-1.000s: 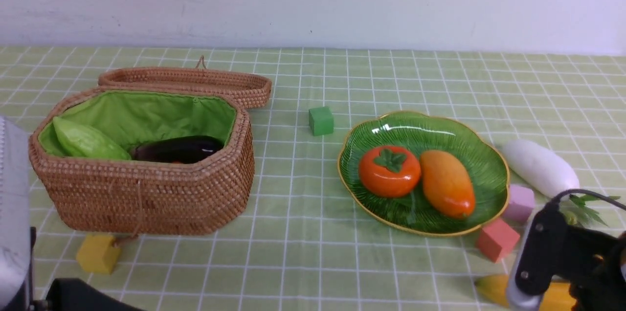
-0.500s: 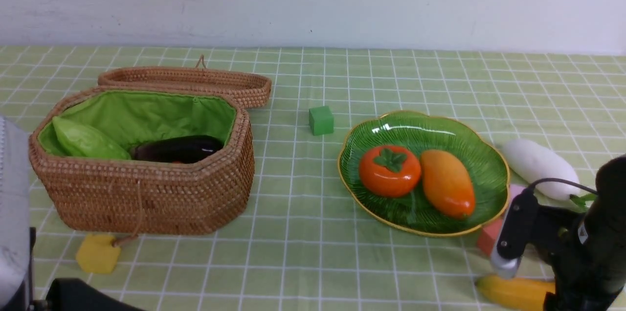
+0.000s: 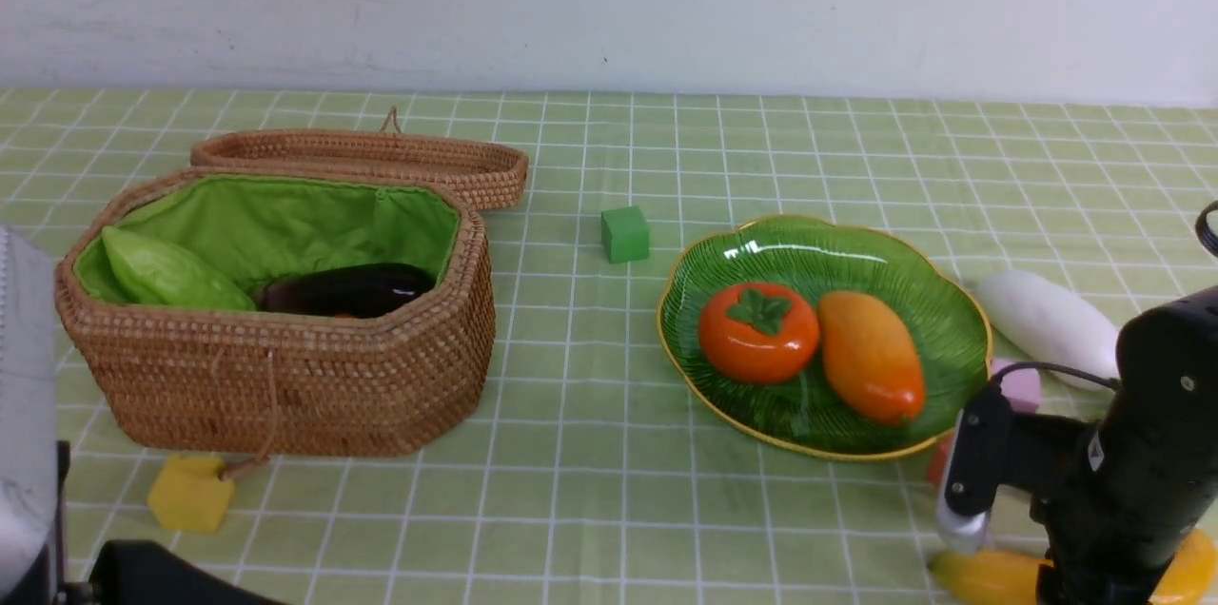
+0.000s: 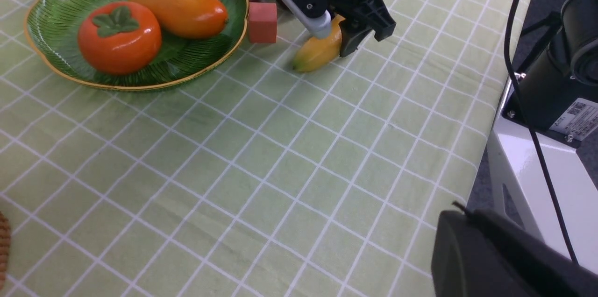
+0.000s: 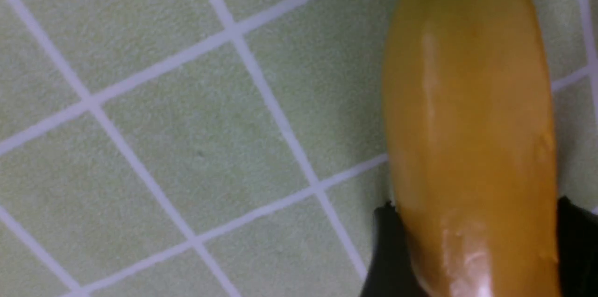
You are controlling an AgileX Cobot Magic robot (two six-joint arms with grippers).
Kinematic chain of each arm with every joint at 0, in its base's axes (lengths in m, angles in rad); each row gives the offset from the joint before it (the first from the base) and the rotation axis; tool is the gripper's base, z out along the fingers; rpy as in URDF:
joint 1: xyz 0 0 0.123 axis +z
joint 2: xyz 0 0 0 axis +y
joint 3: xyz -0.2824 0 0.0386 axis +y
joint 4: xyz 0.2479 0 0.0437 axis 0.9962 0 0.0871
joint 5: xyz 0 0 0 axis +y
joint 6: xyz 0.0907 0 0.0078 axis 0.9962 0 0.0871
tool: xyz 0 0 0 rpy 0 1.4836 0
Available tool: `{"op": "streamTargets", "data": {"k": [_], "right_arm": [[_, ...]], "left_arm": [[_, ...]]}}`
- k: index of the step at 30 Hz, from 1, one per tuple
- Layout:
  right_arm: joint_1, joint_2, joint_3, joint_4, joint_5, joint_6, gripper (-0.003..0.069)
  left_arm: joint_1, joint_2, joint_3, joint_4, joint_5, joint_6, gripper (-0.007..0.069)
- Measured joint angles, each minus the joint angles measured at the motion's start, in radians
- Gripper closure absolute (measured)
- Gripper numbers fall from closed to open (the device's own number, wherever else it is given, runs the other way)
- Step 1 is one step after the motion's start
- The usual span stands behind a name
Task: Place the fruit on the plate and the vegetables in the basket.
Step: Use the right arm to grab a banana and put it into the right plate
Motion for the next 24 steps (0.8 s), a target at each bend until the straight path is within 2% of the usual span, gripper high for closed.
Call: {"op": "streamTargets", "data": {"k": [2,4,15,20,24], "right_arm": [[0.000,-0.001,-0.001,0.003,0.000,0.000,0.0281],[0.000,-0.001,-0.001,0.016,0.011,0.000,0.0343],[0.000,-0.041,-0.003,0.046,0.138,0.000,0.0344],[0.000,-0.172,-0.087,0.190,0.392,0.079,0.0344],[0.000,-0.253,-0.207,0.309,0.451,0.222,0.0344]], "left_arm": [[0.000,0.000,0.000,0.000,0.000,0.000,0.0636],[0.000,0.000,0.000,0.000,0.000,0.000,0.0636],[0.000,0.000,0.000,0.001,0.001,0.003,0.0634],[0.000,0.000,0.000,0.004,-0.006,0.004,0.0634],[0.000,0.000,0.000,0.043,-0.070,0.003,0.0634]]}}
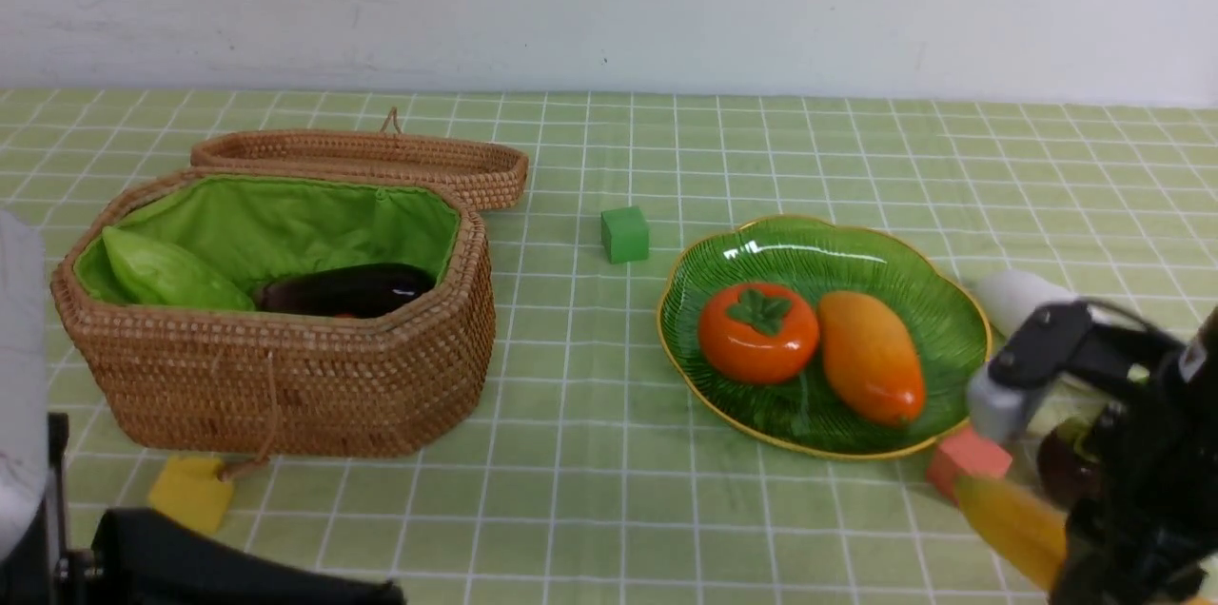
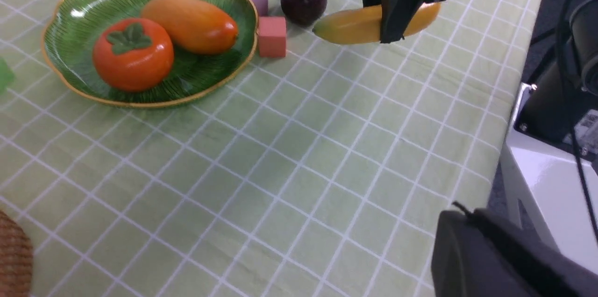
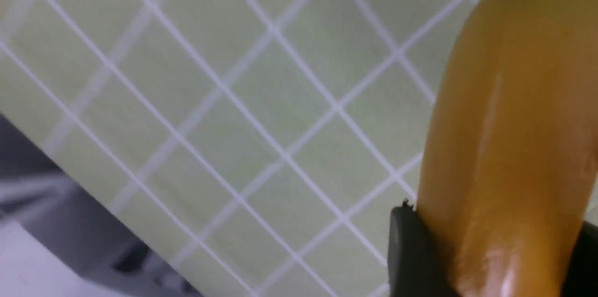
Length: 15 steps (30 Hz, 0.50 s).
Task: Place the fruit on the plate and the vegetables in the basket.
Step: Use the right arm to grab a banana and put it into the right plate
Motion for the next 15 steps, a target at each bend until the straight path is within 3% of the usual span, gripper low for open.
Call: {"op": "streamTargets", "data": {"k": [7,10,15], "right_arm": [[0.000,0.009,-0.245,0.139,-0.030,0.262,0.0344],[0.000,0.086,-0.350,0.186,-0.096,0.288,0.0344],[0.000,0.272,-0.528,0.209,-0.122,0.217,0.0344]], "left_arm": [[0.000,0.000,0.000,0.162,-0.147,-0.080,0.0634],[0.000,0.000,0.000,0.226,-0.190,-0.147,0.0634],[0.000,0.000,0.000,0.308,-0.208,-0.201,0.0634]]}}
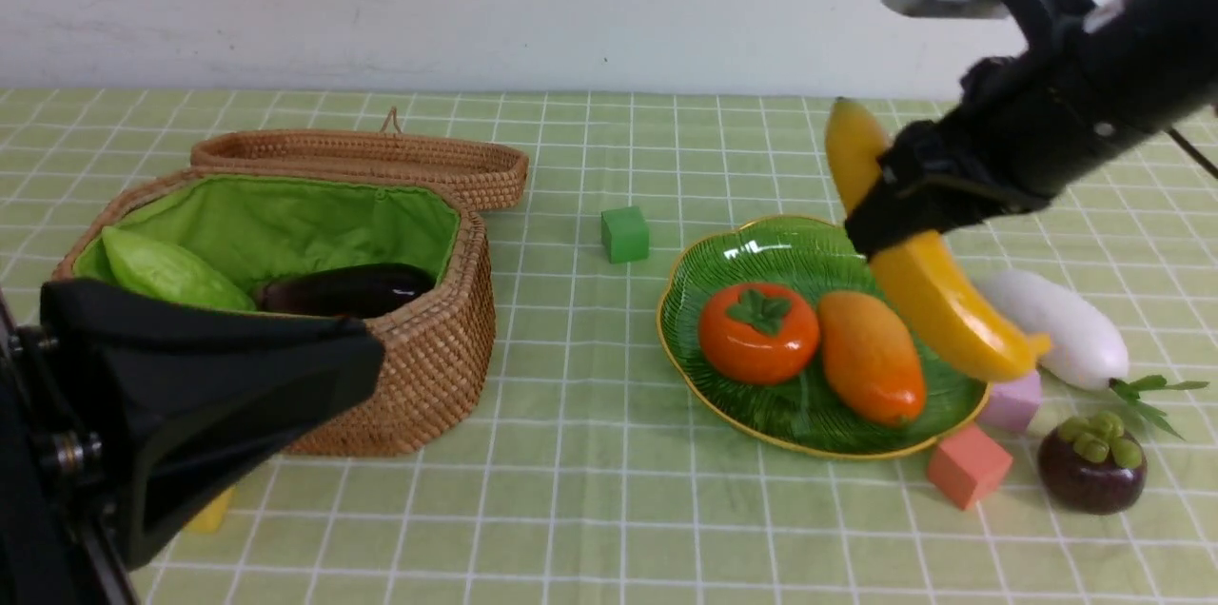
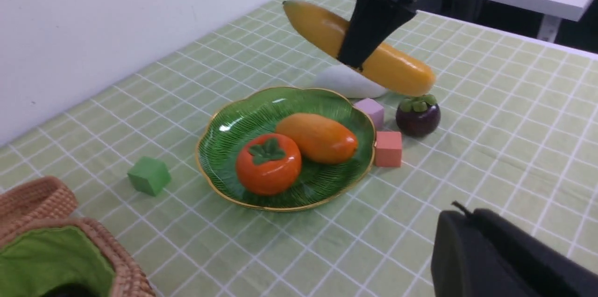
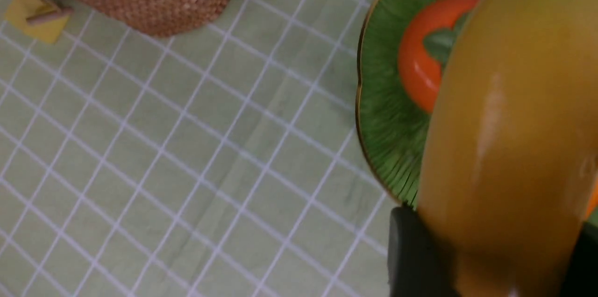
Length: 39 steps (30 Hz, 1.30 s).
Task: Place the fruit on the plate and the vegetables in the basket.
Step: Use the right arm to grab a banana and put it into the right plate
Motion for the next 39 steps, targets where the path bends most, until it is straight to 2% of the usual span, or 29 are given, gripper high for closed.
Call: {"op": "streamTargets", "data": {"k": [5,10,15,26,33,39], "right_arm": [[0.000,0.251,-0.236,-0.069,0.029,-0.100,0.0344],[0.000,0.401,-0.403,-0.162,0.119,-0.098,0.0344],[0.000,0.494,-0.499,-0.212,0.122,-0.098,0.0344],[0.000,0.539,-0.532,-0.225,0.152,-0.098,0.0344],[0.000,0.538,-0.537,-0.106,0.154,-0.111,0.0344],[0.000,0.558,-0.537,-0.148,0.154,-0.120,0.0344]], "left_arm": [[0.000,0.000,0.000,0.035,-0.006,-0.006,0.0634],[0.000,0.000,0.000,0.036,-0.008,-0.007,0.0634],[0.000,0.000,0.000,0.038,-0.008,-0.007,0.0634],[0.000,0.000,0.000,0.038,0.011,-0.007,0.0634],[0.000,0.000,0.000,0.038,0.011,-0.007,0.0634],[0.000,0.000,0.000,0.038,0.011,-0.007,0.0632]]}}
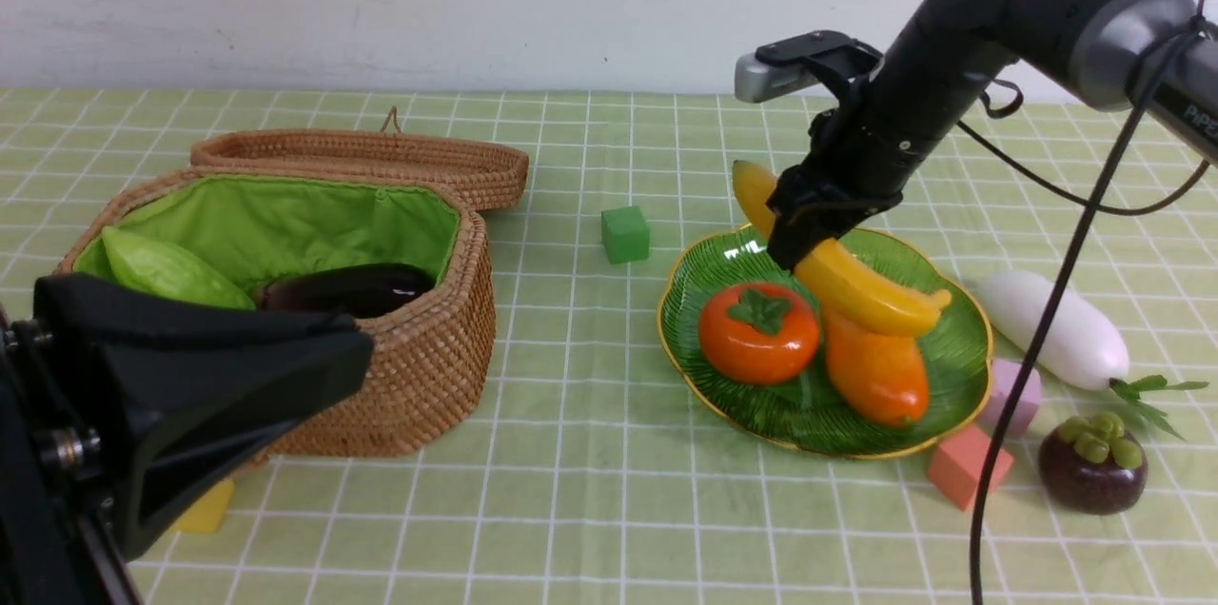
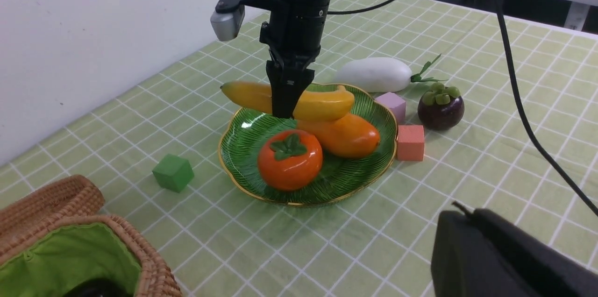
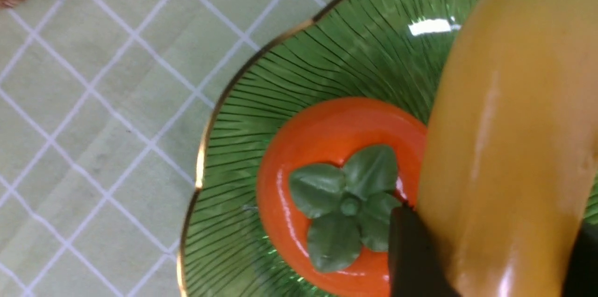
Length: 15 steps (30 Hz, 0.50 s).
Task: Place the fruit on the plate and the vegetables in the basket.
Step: Use the right arm to grab a banana and put it into the right plate
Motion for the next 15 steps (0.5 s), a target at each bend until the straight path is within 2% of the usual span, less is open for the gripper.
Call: {"op": "streamTargets", "data": {"k": [9,12,15], "right_arm": [[0.000,0.009,0.000,-0.031,0.000,0.000,0.0344],[0.000,0.009,0.000,-0.031,0.000,0.000,0.0318],[0.000,0.009,0.000,-0.031,0.000,0.000,0.0246]], "left_arm": [[0.000,0.000,0.000,0.000,0.000,0.000,0.0632],[0.000,0.000,0.000,0.000,0.000,0.000,0.0632],[0.000,0.000,0.000,0.000,0.000,0.000,0.0632]]}}
